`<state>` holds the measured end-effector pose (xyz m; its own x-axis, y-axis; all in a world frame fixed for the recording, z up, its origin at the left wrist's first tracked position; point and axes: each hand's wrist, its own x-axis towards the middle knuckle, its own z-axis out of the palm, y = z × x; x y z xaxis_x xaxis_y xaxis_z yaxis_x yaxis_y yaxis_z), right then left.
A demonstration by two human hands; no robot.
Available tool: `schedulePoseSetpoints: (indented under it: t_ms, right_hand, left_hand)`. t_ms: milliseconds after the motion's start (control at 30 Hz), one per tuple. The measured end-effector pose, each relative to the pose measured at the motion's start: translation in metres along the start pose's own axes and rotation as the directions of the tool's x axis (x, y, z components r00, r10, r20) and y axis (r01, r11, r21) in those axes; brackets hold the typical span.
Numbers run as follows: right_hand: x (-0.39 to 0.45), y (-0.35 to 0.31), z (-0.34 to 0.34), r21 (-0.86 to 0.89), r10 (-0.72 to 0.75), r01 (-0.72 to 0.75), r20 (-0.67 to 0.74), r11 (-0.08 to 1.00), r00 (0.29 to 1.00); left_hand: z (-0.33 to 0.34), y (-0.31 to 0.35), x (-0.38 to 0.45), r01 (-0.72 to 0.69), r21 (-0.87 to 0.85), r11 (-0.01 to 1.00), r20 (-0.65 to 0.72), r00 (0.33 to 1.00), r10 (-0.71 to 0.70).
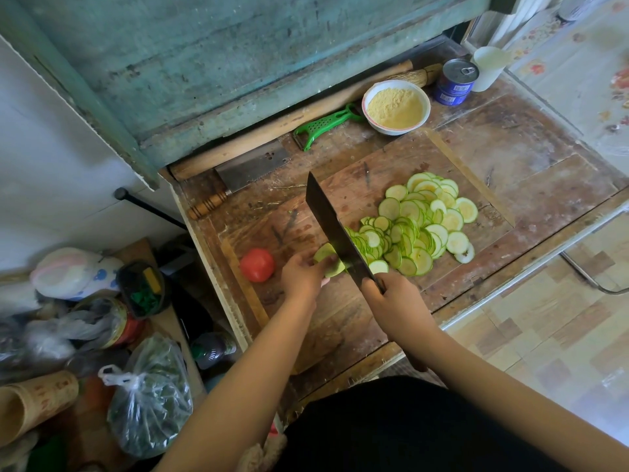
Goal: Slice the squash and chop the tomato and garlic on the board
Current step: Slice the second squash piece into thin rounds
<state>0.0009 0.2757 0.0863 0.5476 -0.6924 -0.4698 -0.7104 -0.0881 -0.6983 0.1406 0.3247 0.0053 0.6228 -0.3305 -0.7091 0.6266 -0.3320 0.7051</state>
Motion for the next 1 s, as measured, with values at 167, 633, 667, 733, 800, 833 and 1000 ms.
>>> schedulePoseSetpoints:
  t_ms: [167,633,667,733,800,833,1000]
  right_hand:
    - [-0.003,-0.002,-0.001,0.003,-0.007,0.007,-0.005,1.0,1.0]
    - [0.005,-0.007,0.003,-0.032,0.062,-0.061,0.048,0.998,0.997]
    - [0.005,-0.007,0.003,-0.032,0.062,-0.061,0.047,0.998,0.997]
    - [0.005,-0.008,0.005,-0.045,0.063,-0.061,0.047,0.997,0.997]
    - [0.007,-0.009,0.007,-0.062,0.058,-0.055,0.045,0.997,0.997]
    - [0.008,-0.01,0.008,-0.068,0.058,-0.055,0.046,0.996,0.997]
    - [0.023,-0.009,0.008,-0.067,0.13,-0.125,0.087,0.99,0.988]
  left_hand:
    - [0.002,0.002,-0.001,0.007,-0.008,1.0,-0.01,1.0,-0.007]
    - [-0.001,0.002,0.005,0.012,0.021,1.0,-0.017,1.0,-0.011]
    - [-0.001,0.001,0.005,0.001,0.04,0.999,-0.016,1.0,0.0]
    - [0.0,-0.001,0.006,-0.008,0.061,0.998,-0.022,1.0,0.009]
    - [0.001,0.0,0.006,-0.007,0.057,0.998,-0.029,1.0,0.009]
    - [0.001,0.0,0.007,-0.008,0.059,0.998,-0.031,0.999,0.01]
    - [0.002,-0.006,0.005,-0.026,0.097,0.995,-0.046,0.998,0.031]
